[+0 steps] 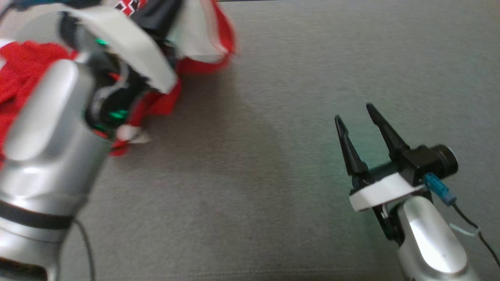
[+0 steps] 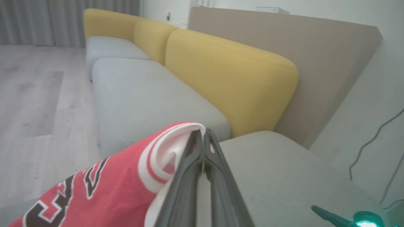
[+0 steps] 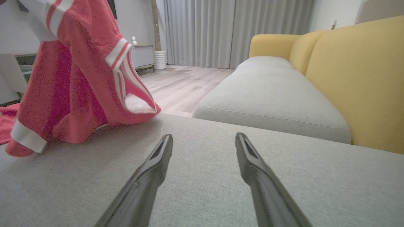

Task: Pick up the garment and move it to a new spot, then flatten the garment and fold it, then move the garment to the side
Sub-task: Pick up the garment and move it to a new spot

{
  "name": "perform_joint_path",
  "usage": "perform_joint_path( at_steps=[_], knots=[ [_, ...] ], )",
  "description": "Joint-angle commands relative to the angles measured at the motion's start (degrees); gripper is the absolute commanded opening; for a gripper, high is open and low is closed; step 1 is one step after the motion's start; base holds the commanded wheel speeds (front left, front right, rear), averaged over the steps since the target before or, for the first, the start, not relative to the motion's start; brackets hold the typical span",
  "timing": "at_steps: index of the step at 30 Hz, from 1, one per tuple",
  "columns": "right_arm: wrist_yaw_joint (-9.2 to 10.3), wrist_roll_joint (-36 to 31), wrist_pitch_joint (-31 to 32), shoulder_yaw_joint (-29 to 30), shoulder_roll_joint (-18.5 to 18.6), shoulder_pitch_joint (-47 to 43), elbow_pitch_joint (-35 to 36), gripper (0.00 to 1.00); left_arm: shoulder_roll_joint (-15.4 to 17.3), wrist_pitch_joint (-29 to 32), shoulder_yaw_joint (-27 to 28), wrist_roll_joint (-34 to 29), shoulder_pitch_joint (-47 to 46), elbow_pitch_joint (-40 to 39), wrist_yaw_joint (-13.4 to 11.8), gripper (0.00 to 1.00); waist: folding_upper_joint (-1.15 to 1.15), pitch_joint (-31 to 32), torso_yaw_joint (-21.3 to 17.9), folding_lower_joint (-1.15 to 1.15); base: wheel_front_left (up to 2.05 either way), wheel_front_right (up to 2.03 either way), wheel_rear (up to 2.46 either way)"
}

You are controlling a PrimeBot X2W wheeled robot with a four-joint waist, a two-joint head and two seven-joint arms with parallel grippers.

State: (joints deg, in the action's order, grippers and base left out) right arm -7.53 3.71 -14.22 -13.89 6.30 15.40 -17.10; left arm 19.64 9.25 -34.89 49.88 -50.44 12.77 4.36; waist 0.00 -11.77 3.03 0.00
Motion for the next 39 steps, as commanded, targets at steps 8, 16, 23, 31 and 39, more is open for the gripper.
perform_joint_path(
  at_steps=[8, 16, 23, 31, 39],
  knots=[
    [0.04, 1.07, -0.75, -1.33, -2.26, 2.93, 5.55, 1.00, -7.62, 1.93, -3.27, 0.97, 0.33, -4.63, -4.20, 0.00, 0.00, -2.06, -10.16, 0.00, 0.00, 0.00, 0.00],
    [0.04, 1.68, -0.77, -1.02, -3.10, 1.97, 7.48, 1.00, -15.62, 0.63, -8.83, 0.76, -1.09, 4.04, -5.45, 0.00, 0.00, -2.41, -18.14, 0.00, 0.00, 0.00, 0.00],
    [0.04, 0.70, -0.77, 1.09, -3.29, 0.40, 7.60, 1.00, -16.72, -4.73, -15.54, 3.61, -2.76, 7.60, -6.10, 0.30, 0.00, -2.62, -21.70, 0.00, 0.00, 0.00, 0.00],
    [0.04, -0.17, -0.77, 3.43, -3.38, -1.19, 8.23, 1.00, -16.75, -10.95, -21.82, 8.98, -1.11, 8.39, -8.94, 1.00, 0.00, -1.74, -20.91, 0.00, 0.00, 0.00, 0.00],
    [0.04, -1.89, -0.62, 6.47, -3.32, -3.93, 8.60, 1.00, -10.46, -21.36, -20.77, 5.74, 8.99, 5.84, -13.36, 1.00, 0.00, 1.00, -16.08, 0.00, 0.00, 0.00, 0.00]
  ],
)
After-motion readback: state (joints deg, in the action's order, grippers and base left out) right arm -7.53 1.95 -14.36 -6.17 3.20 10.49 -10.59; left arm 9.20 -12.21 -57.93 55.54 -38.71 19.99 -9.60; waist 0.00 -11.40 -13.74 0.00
